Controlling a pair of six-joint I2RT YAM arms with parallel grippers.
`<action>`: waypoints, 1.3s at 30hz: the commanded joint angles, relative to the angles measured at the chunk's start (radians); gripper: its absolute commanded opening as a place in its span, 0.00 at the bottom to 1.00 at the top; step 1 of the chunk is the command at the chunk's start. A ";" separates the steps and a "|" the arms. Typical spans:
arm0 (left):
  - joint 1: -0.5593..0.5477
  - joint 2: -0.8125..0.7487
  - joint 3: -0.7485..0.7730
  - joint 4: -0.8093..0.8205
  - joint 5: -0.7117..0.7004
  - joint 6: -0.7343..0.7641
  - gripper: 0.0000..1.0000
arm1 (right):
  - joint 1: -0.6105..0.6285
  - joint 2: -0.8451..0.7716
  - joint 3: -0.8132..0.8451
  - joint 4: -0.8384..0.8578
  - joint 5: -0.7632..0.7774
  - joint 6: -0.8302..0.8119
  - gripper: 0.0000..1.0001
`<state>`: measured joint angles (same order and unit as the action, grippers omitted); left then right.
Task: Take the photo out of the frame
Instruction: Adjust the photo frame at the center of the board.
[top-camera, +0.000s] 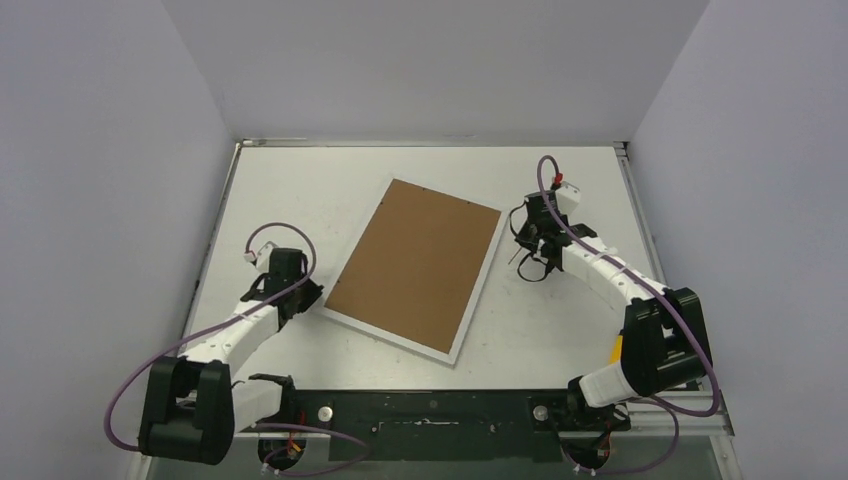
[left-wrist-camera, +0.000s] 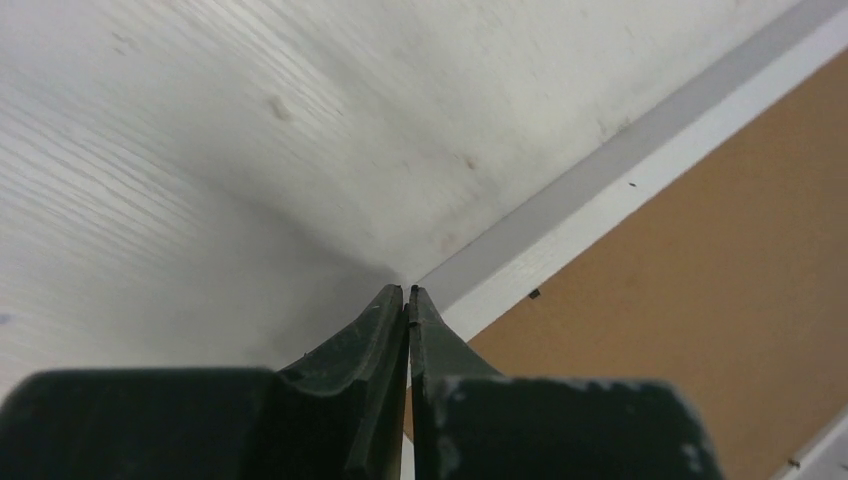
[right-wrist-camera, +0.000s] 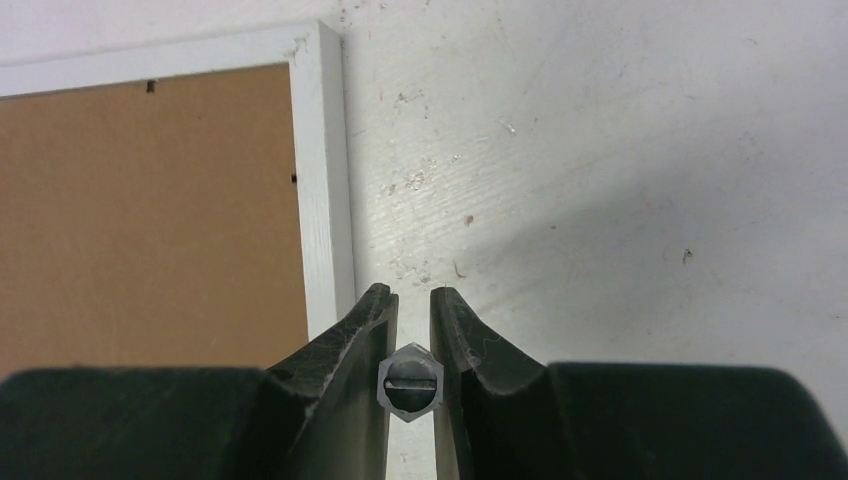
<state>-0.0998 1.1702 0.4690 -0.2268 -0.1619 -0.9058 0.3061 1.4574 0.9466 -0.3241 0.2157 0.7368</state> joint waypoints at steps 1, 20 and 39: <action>-0.158 -0.060 -0.036 -0.038 0.050 -0.120 0.04 | -0.018 -0.021 -0.003 -0.013 0.036 -0.014 0.05; -0.717 0.074 0.202 -0.229 -0.303 -0.219 0.11 | -0.025 -0.120 0.112 -0.074 0.101 -0.158 0.05; -0.727 -0.135 0.033 0.563 0.129 0.592 0.56 | 0.192 -0.110 -0.183 0.656 -0.783 0.035 0.05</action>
<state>-0.8204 1.0561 0.5220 0.0566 -0.1410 -0.4995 0.4599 1.3460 0.7864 0.1272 -0.5114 0.6968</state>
